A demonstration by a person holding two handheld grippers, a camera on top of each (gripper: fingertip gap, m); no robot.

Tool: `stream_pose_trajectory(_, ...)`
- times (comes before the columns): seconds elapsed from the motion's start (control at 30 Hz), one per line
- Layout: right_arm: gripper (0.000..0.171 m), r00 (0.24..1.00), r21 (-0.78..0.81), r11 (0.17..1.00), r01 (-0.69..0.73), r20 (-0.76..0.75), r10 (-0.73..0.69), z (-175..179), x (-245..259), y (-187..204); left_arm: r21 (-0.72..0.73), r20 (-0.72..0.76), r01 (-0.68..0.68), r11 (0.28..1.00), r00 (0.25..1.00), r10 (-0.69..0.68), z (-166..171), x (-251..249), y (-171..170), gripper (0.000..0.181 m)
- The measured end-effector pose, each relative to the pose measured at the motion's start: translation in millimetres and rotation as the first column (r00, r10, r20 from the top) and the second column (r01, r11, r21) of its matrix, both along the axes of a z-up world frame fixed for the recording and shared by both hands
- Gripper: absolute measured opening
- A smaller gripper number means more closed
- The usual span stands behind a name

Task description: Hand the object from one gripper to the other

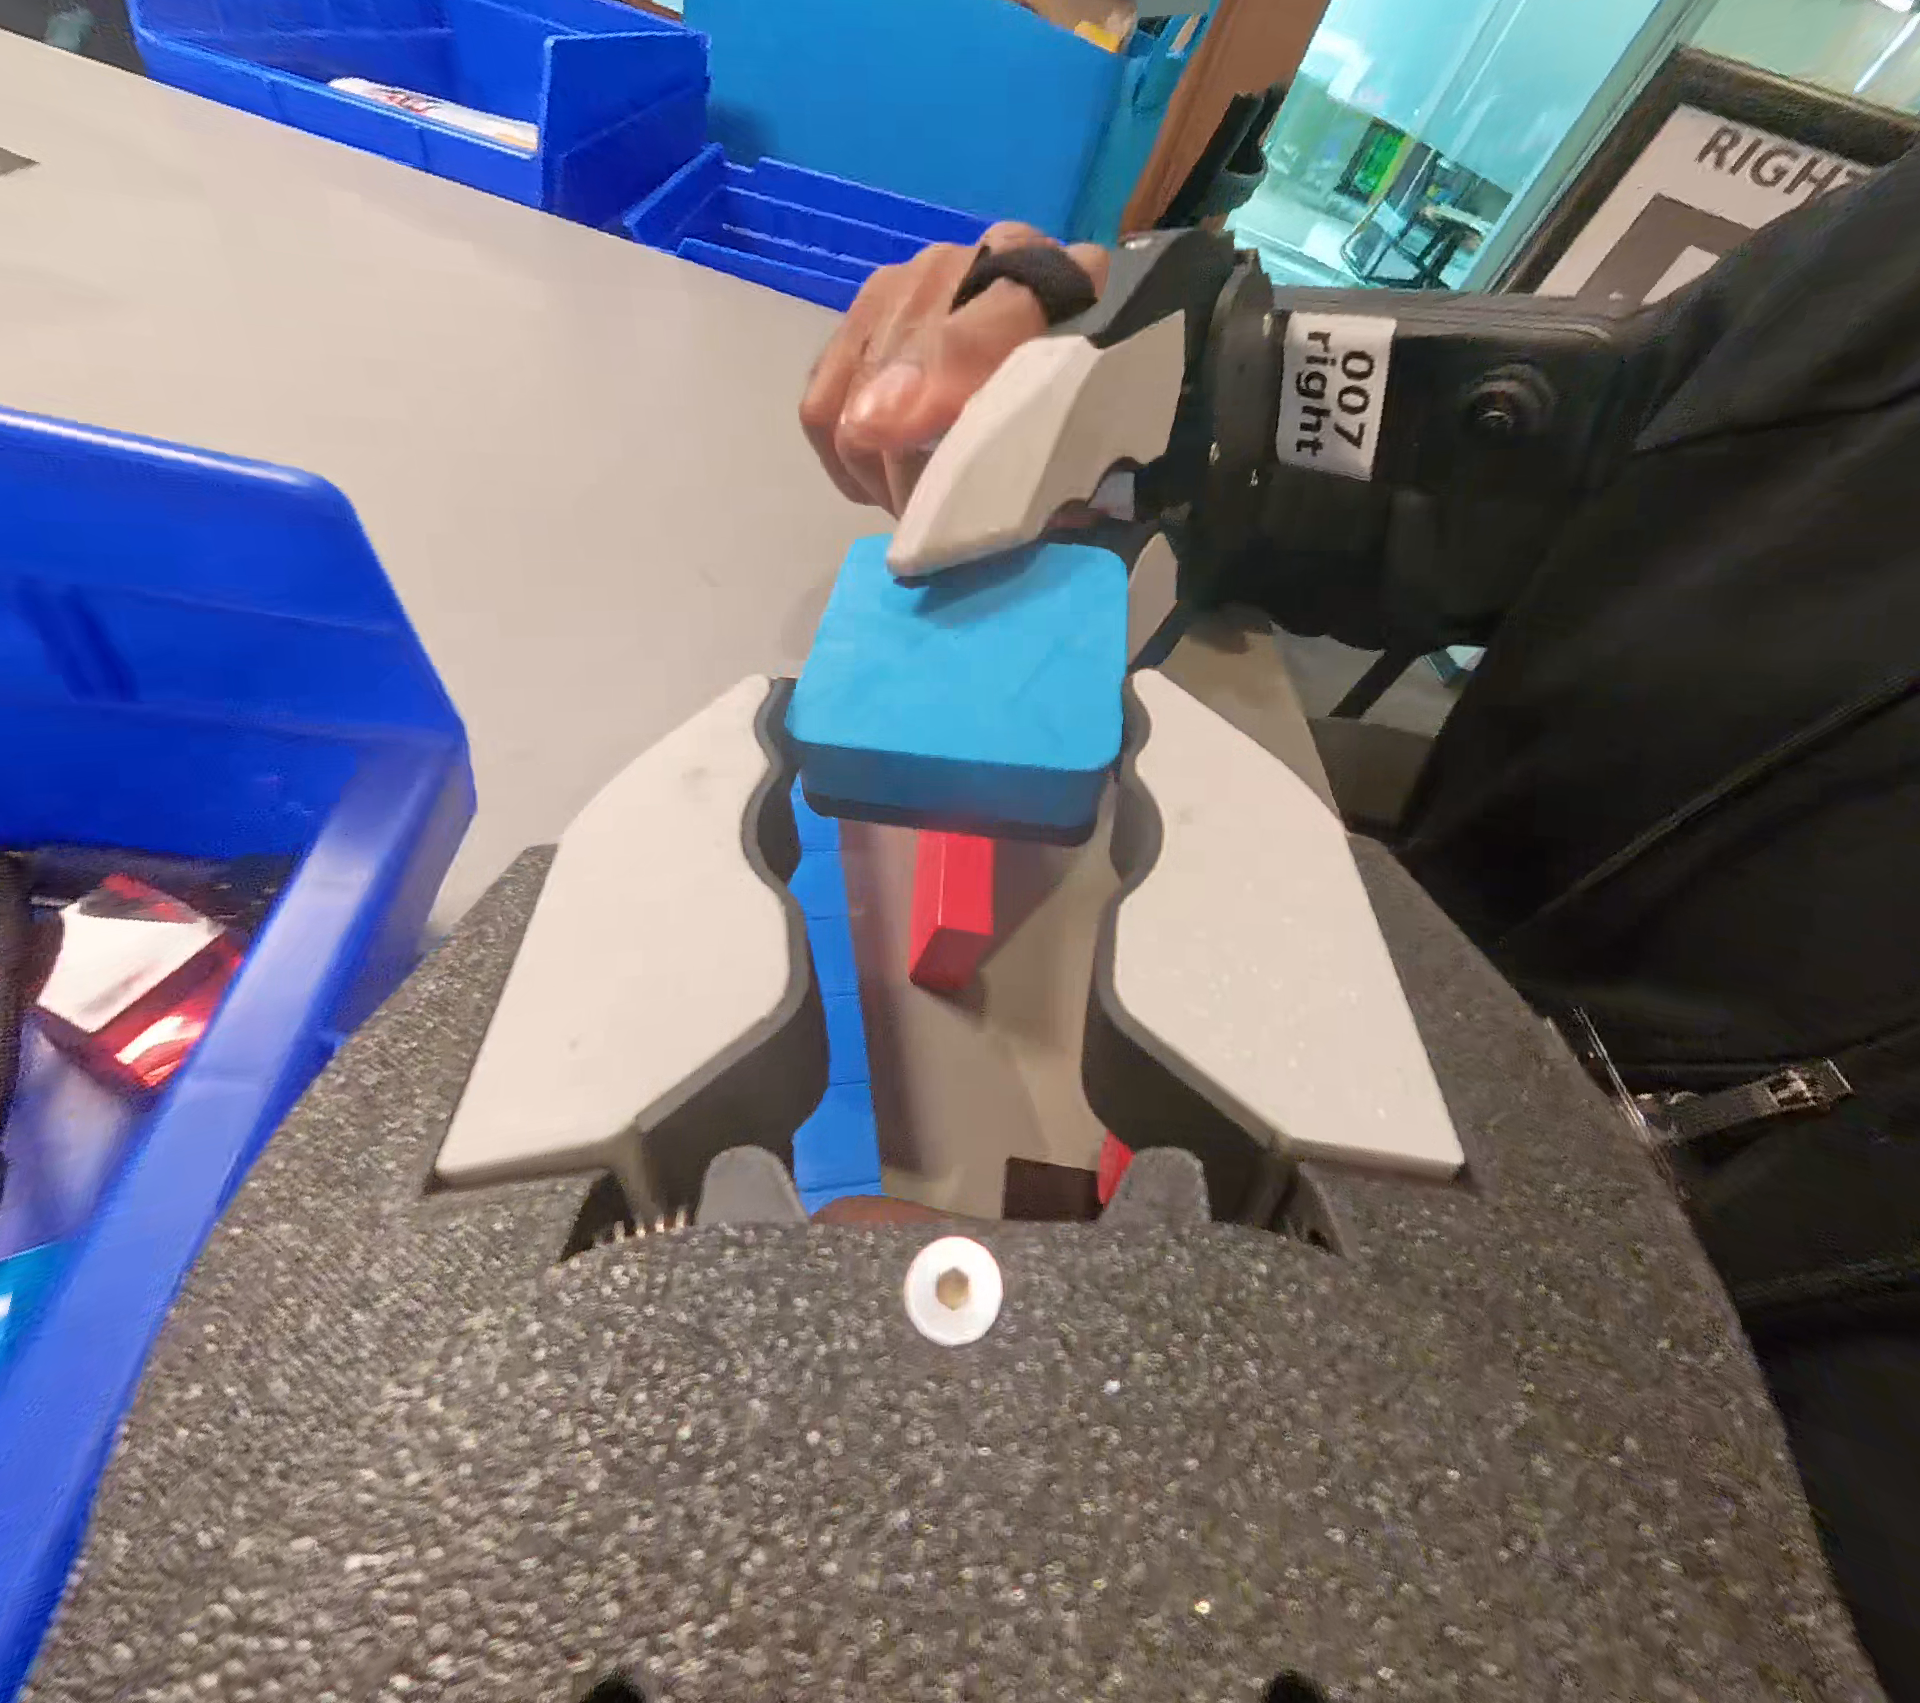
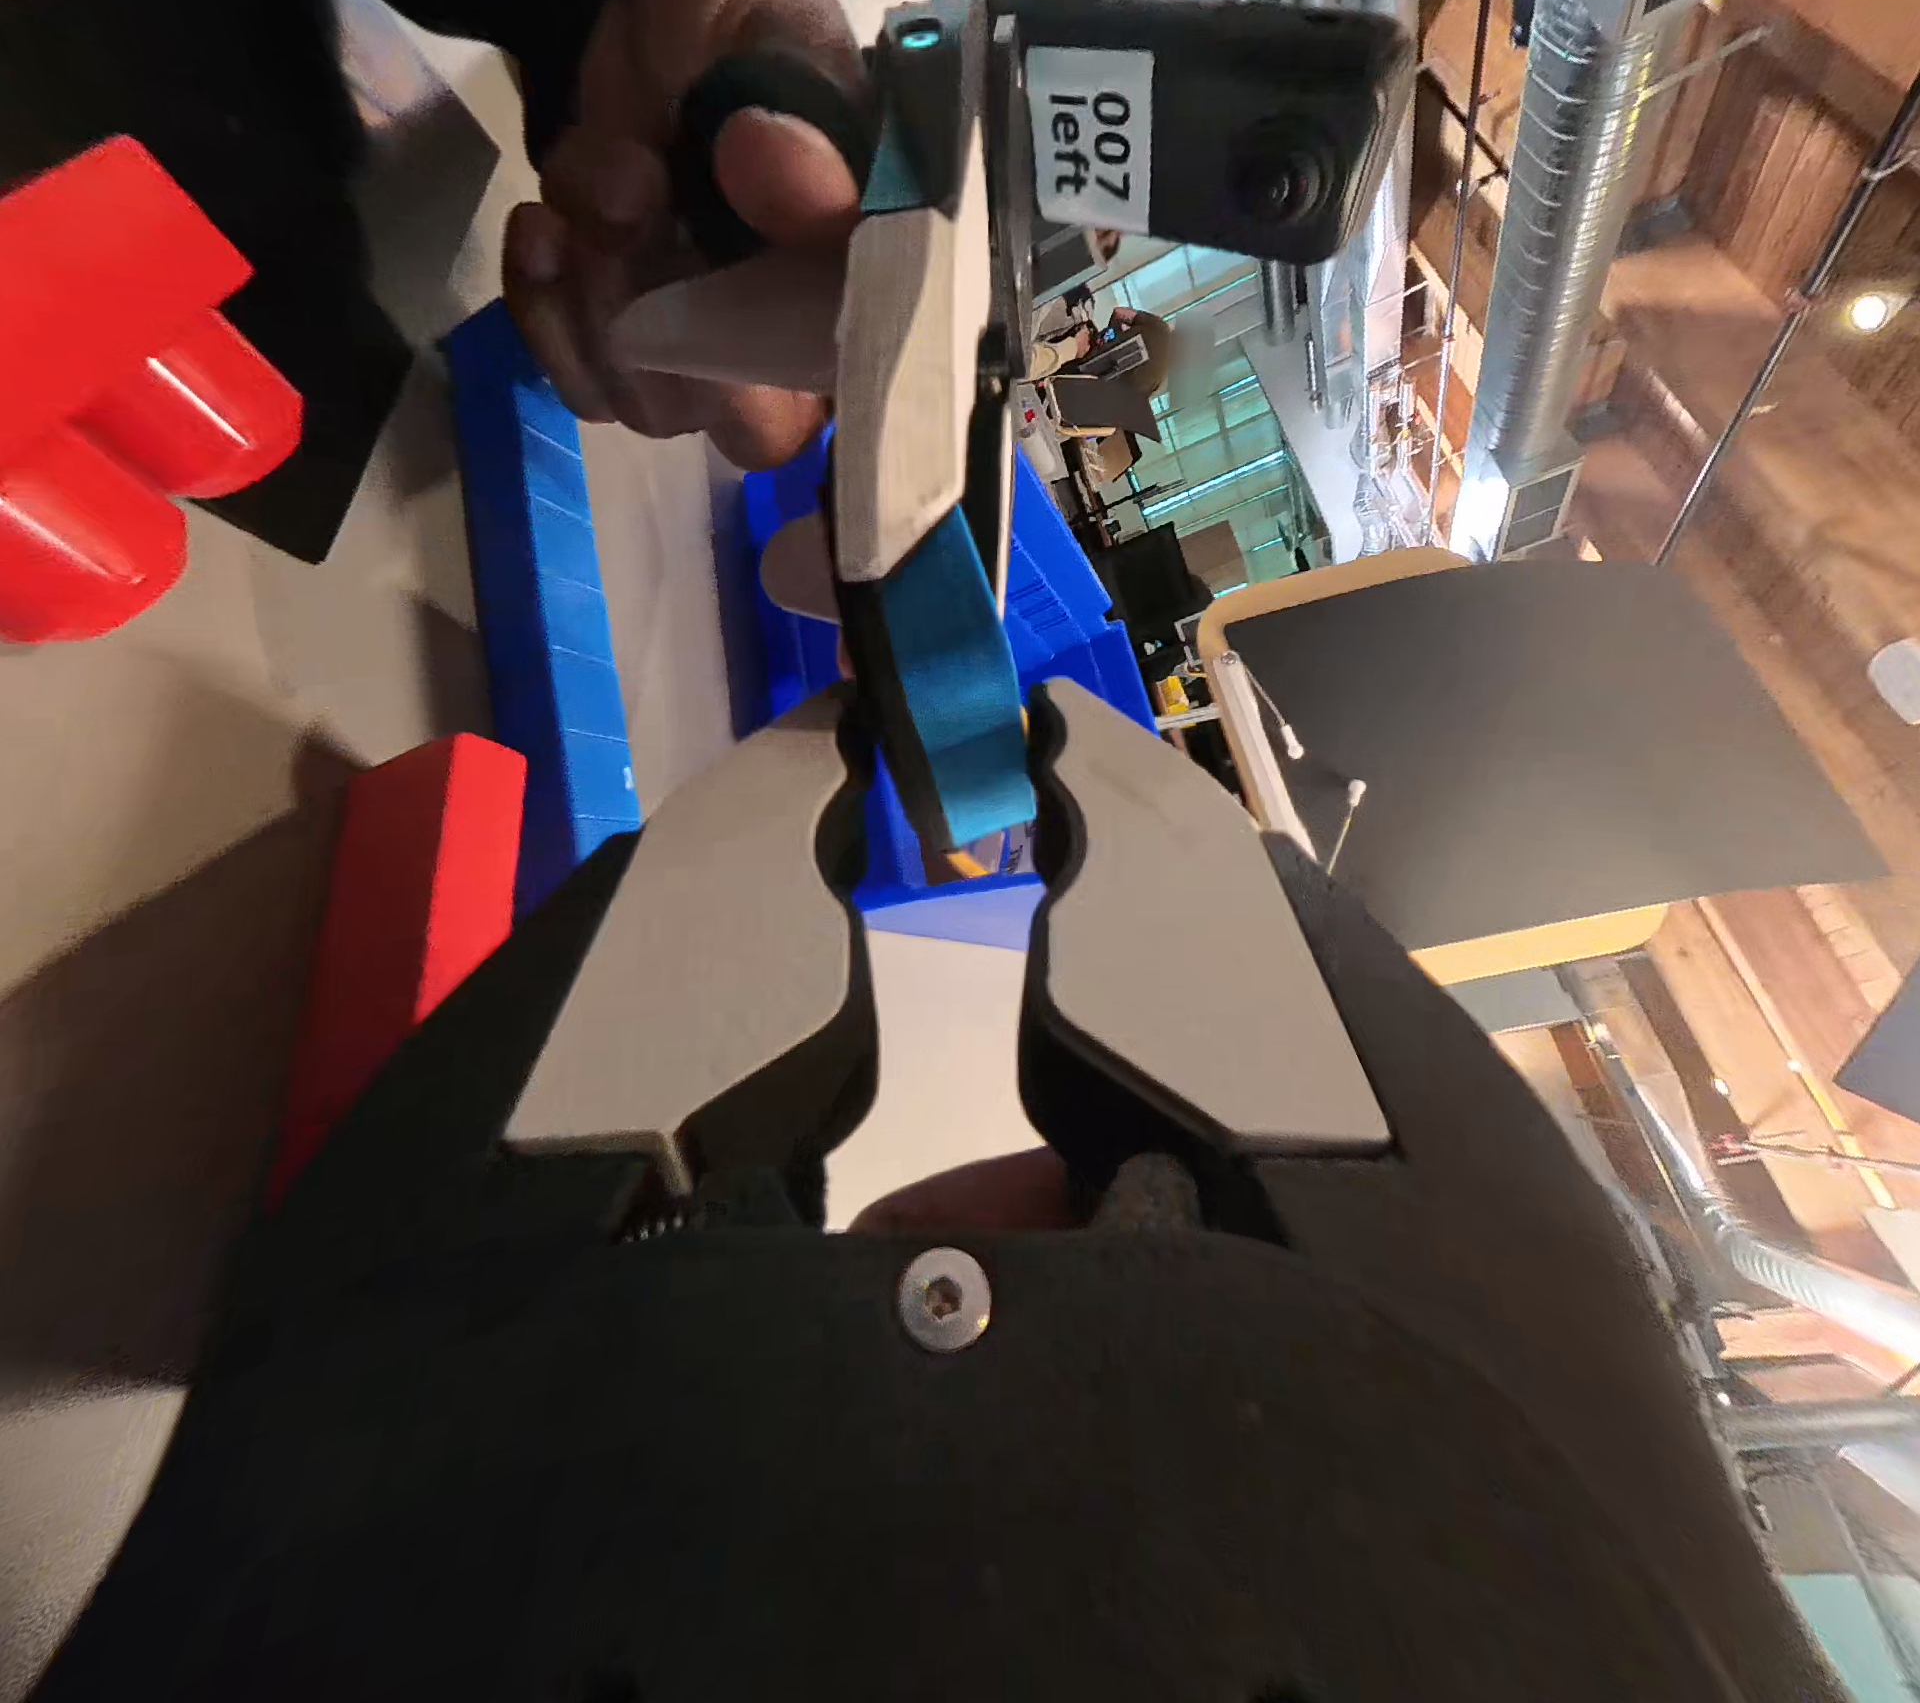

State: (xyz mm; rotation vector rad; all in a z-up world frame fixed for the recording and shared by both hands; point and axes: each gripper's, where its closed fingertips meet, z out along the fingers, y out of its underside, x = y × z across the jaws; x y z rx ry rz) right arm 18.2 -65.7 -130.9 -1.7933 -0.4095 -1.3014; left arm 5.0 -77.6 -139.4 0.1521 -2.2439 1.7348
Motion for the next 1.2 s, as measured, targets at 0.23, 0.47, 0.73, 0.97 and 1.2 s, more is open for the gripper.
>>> stream_pose_trajectory(0.23,0.025,0.97,0.123,0.992,0.033,-0.244,-0.002,7,11,-11,-0.157,0.346,-0.069,0.985,0.931,0.12,26,14,9,0.068)
stream_pose_trajectory(0.47,0.025,0.829,0.243,0.969,-0.047,-0.531,0.174,4,-4,-3,-0.11,0.737,-0.032,0.993,0.668,0.103,18,3,8,0.048)
stream_pose_trajectory(0.73,0.046,0.911,0.243,0.97,-0.007,-0.399,0.107,9,7,-8,-0.121,0.475,-0.118,0.986,0.865,0.162,24,18,10,0.025)
stream_pose_trajectory(0.97,0.071,0.993,0.177,0.984,-0.006,-0.111,0.026,17,7,-10,-0.079,-0.022,-0.062,0.995,0.998,0.061,20,17,15,0.025)
stream_pose_trajectory(1.2,0.055,0.999,0.102,0.995,-0.021,-0.045,0.026,9,2,-4,-0.056,-0.101,-0.009,0.998,0.995,0.003,11,7,10,0.026)
